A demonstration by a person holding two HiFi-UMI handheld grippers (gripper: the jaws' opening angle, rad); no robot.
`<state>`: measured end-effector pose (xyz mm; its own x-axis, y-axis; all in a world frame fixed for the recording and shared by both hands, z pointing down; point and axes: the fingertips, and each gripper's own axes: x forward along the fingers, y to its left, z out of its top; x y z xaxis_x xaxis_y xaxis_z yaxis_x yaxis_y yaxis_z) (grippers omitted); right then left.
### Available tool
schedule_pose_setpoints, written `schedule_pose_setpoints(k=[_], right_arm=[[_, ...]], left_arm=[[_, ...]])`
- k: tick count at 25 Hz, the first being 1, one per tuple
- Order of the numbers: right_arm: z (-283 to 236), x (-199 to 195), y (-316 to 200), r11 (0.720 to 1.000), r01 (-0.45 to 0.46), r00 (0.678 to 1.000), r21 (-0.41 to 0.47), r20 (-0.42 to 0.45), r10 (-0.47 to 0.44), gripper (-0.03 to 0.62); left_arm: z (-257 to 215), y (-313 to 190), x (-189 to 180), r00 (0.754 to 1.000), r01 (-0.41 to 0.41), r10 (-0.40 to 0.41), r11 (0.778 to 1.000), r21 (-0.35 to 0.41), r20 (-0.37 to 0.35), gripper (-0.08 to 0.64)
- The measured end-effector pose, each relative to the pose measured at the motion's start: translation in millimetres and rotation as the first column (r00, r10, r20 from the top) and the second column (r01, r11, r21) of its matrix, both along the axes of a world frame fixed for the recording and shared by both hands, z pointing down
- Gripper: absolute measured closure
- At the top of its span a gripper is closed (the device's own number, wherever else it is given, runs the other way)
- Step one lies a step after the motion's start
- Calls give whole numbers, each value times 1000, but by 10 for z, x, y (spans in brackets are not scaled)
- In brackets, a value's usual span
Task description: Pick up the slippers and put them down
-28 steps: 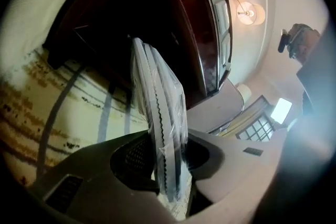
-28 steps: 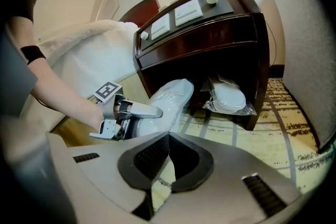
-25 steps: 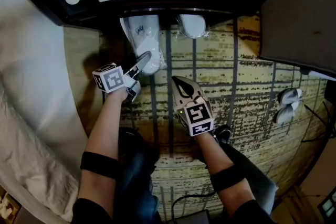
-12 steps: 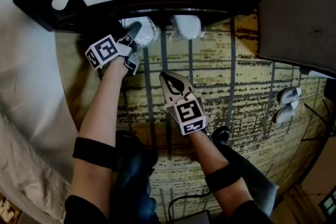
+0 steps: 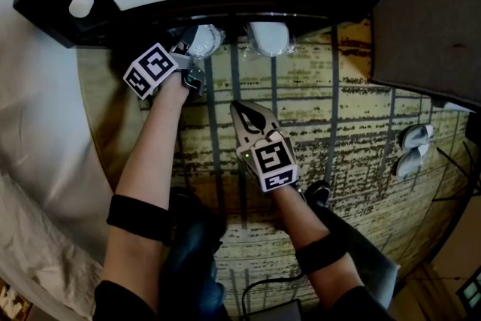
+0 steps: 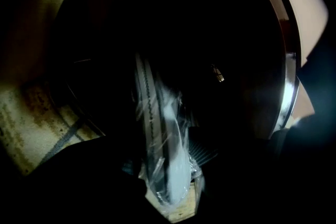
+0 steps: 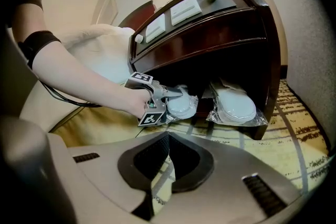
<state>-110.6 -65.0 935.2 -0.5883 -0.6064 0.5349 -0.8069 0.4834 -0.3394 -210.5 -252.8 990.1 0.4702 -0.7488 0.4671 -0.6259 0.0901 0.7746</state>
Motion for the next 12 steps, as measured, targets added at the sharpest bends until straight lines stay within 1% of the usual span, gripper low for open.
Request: schedule_pose_setpoints(k=[2, 3, 5, 7, 9, 12], right_arm=[[-33, 14, 0, 1000, -3, 1000, 0, 1, 3, 590], [-57, 22, 7, 1000, -4, 1000, -1, 0, 4, 591], [-121, 42, 34, 1000, -7, 1000, -5, 0, 7, 591], [-198, 75, 48, 1000, -13, 1000, -9, -1, 13, 591], [-298, 130, 52, 1000, -23, 1000, -15, -2, 23, 591], [-519, 249, 117, 999, -41, 999, -27, -11, 41, 591]], left_arm=[[1, 15, -47, 998, 25, -24, 1000, -15, 65, 206], [4, 36, -78, 995, 36, -33, 999, -27, 96, 172], [-3, 100, -156, 987, 55, -46, 997, -52, 153, 50], [-46, 174, -233, 975, 54, -39, 997, -62, 221, 34], [-122, 275, -271, 959, 30, -10, 997, -68, 282, 34], [-330, 515, -294, 943, -4, 33, 996, -87, 330, 34]])
